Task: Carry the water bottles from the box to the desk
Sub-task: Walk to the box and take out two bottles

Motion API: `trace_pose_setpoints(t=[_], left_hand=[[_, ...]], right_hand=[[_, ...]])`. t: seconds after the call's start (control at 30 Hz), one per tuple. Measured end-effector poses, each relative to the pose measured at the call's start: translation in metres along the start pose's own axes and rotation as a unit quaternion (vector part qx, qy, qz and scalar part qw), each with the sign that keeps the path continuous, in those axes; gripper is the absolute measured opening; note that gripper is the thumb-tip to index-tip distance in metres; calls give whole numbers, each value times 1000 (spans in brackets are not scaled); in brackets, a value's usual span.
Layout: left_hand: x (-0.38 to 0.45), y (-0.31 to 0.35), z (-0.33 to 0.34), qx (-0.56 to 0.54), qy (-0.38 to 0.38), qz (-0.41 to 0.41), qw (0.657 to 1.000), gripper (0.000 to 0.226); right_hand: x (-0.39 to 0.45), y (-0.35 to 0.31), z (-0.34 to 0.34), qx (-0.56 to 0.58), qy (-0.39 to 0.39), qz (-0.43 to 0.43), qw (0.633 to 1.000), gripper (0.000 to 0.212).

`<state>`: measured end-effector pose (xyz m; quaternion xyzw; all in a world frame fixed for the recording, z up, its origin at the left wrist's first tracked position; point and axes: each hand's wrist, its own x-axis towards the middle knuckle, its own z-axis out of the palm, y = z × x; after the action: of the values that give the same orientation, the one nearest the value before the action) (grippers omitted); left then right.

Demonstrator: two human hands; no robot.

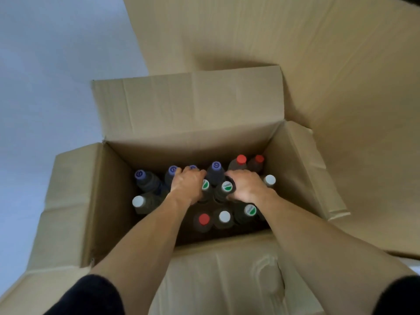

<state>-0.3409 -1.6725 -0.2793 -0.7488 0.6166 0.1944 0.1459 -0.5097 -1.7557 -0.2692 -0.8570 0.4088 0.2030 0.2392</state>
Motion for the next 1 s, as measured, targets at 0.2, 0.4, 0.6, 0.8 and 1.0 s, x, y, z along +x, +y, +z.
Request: trace_pose_setpoints(t=[0.2,0.4,0.6,0.8,1.0], left_hand=[[9,-3,22,20,14,14,1000,42],[12,-3,34,25,51,14,998,46],[17,-1,42,17,45,2,999,45],[23,1,39,1,60,0,998,32],[14,-11,17,-110,36,-5,993,37]], right_hand=[[23,0,26,-60,-10,-19,998,69],[32,-1,38,-91,21,-4,996,52],[36,-3,50,-138,71,20,988,41],[36,-5,49,-140,92,29,985,28],[26,0,23,-72,77,13,994,36]])
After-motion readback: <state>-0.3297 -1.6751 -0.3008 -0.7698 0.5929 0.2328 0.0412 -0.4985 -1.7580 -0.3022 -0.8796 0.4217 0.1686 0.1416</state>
